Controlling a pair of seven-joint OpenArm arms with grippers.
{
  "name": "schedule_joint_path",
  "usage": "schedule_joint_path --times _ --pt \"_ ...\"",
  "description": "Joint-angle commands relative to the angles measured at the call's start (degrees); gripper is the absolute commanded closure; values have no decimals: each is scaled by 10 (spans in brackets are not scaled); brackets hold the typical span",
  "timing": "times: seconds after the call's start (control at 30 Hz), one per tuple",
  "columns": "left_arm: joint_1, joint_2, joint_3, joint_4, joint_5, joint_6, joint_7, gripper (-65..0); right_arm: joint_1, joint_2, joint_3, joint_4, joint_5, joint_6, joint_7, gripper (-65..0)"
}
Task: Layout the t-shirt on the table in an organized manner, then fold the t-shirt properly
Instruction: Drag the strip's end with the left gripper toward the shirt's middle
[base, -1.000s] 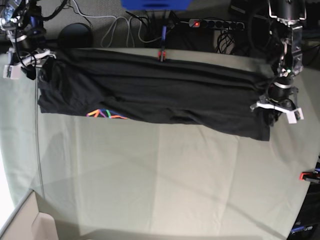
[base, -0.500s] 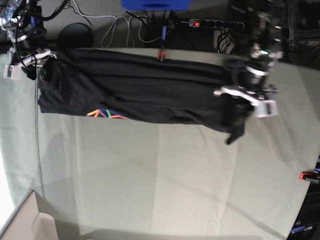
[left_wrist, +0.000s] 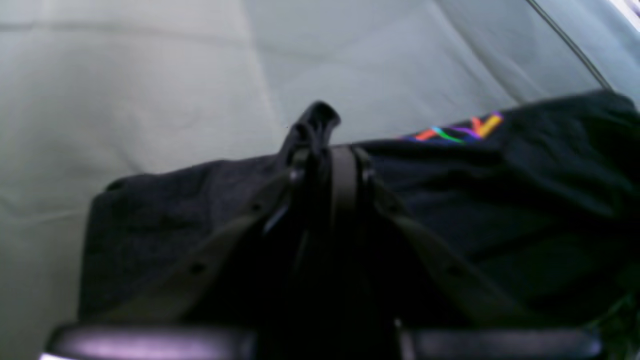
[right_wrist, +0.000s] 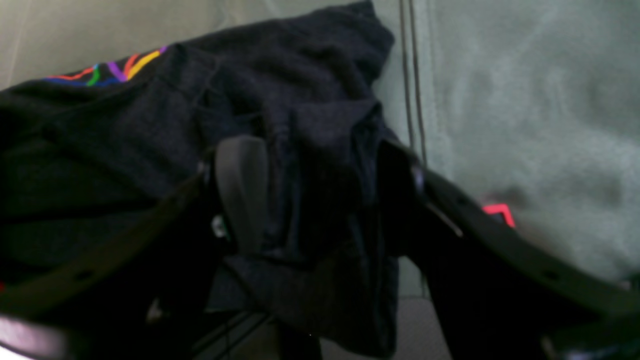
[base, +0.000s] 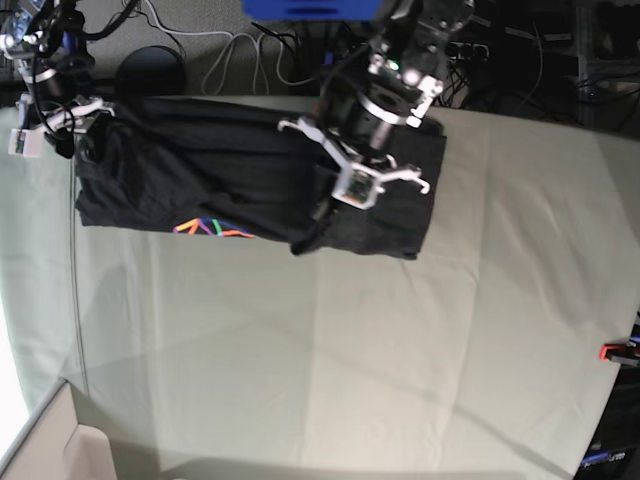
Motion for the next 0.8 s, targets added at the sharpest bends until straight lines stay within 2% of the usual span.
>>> schedule_joint_path --times 0.0,0.2,0.53,0.77 --pt "-4 4 10 -1 2 0 -17 -34 -2 6 4 8 10 2 13 -352" --pt "-26 11 39 -42 4 0 -16 -34 -2 5 2 7 10 2 13 -352" --pt "-54 32 92 -46 4 0 -14 -34 -2 7 1 7 10 2 13 -352" --pt "-68 40 101 -74 4 0 -14 -37 -2 8 1 7 9 2 13 -352"
